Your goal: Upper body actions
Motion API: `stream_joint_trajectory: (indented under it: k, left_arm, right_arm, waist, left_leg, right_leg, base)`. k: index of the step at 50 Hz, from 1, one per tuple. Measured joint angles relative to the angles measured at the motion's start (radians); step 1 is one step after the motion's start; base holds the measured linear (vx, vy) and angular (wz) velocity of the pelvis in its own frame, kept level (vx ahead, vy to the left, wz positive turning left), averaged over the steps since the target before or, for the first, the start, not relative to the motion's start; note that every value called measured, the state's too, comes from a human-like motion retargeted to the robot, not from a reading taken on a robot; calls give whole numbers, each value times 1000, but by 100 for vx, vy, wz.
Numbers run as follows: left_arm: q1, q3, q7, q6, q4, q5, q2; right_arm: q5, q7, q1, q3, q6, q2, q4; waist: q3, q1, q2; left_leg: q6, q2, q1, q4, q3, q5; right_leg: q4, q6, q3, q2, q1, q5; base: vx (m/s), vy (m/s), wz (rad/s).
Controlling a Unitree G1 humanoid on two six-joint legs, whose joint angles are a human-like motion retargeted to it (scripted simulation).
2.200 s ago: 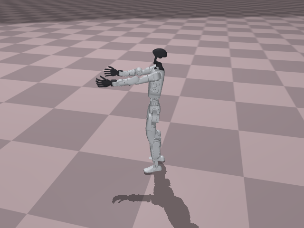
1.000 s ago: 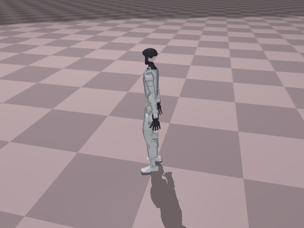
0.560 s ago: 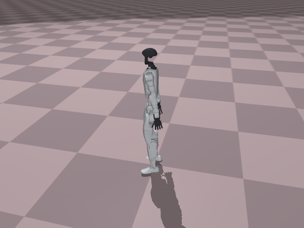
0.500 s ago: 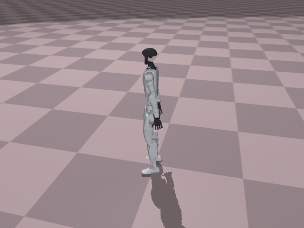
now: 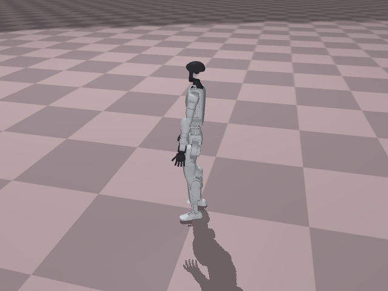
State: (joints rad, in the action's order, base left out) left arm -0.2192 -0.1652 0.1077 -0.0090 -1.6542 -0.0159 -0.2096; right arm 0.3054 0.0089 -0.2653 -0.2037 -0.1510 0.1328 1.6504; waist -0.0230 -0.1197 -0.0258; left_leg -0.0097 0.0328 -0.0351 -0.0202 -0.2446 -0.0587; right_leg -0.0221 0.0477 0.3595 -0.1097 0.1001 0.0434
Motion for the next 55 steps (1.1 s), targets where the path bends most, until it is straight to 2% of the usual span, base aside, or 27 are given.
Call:
stream_joint_trajectory:
  k: [5,13,17,25,29,35,55]
  left_arm:
    - [-233,-26,2,-2,45,46,-40]
    - [-544,-24,-38,-27,100,90,-123]
    - [-678,-12,-62,-48,147,178,-165]
    - [-873,19,-114,-63,214,344,-205]
    - [-926,51,-161,-73,219,353,-219]
    - [-963,81,-227,-138,207,375,-216]
    - [-938,69,-191,-147,184,416,-221]
  right_arm:
    - [-121,89,-216,139,30,-39,-29]
    - [-264,110,-537,266,36,-79,-112]
    - [-392,90,-719,251,44,-76,-150]
    - [-510,35,-926,144,-33,-6,-247]
    - [-566,-3,-972,125,-70,21,-236]
    - [-609,-21,-988,124,-90,48,-199]
    - [-676,-29,-948,161,-97,44,-174]
  waist:
    - [28,1,4]
    - [90,-1,9]
    - [116,2,7]
    - [149,4,10]
    - [165,12,12]
    - [189,24,11]
    - [203,29,13]
  left_leg:
    - [2,-2,-1,-2,2,1]
    - [2,-5,1,-5,5,-3]
    - [1,-4,2,-4,2,-8]
    - [0,-6,12,-3,6,-15]
    - [-1,-5,16,-3,10,-19]
    - [-2,-4,20,-4,18,-23]
    - [-2,-2,21,-5,20,-24]
  right_leg:
    - [-1,0,5,3,4,1]
    - [-4,1,4,5,-1,-1]
    - [-6,2,1,4,-8,-1]
    - [-8,6,3,6,-20,-10]
    - [-8,8,6,6,-23,-14]
    - [-8,11,12,8,-20,-22]
    - [-8,11,17,8,-19,-27]
  base:
    - [1,5,3]
    - [1,1,0]
    - [2,0,-1]
    - [0,0,0]
    - [0,0,0]
    - [0,0,0]
    - [0,0,0]
